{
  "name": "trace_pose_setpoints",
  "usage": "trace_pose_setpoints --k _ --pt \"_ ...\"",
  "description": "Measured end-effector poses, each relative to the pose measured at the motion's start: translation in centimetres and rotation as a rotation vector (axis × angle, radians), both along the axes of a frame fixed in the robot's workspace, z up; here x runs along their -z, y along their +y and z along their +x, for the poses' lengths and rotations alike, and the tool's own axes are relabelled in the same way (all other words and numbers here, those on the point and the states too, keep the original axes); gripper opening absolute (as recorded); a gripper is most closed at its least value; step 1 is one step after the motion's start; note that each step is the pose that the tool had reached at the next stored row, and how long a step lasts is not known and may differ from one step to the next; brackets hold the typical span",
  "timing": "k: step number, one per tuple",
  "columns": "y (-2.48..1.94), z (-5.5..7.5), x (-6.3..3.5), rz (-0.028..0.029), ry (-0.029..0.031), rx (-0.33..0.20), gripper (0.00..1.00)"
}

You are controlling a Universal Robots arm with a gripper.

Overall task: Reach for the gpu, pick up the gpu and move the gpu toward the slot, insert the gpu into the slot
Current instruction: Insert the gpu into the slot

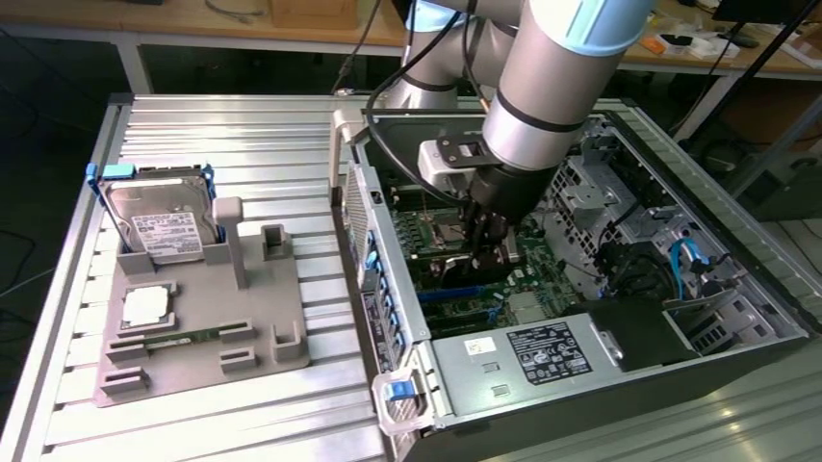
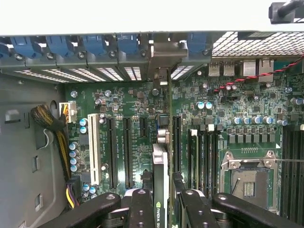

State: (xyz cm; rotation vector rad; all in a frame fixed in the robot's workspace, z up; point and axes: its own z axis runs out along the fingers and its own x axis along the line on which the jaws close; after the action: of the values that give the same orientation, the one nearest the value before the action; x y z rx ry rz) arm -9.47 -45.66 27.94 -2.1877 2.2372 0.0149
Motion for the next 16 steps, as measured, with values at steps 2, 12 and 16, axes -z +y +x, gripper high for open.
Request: trace_pose_setpoints --k 2,12,16 --pt "0.0 -0.01 0.0 0.0 -0.006 0.0 0.27" --pt "0.0 -0.01 0.09 0.0 -0.0261 0.0 0.27" --pt "0.0 -0.02 0.23 -0.0002 -0.033 0.0 0.27"
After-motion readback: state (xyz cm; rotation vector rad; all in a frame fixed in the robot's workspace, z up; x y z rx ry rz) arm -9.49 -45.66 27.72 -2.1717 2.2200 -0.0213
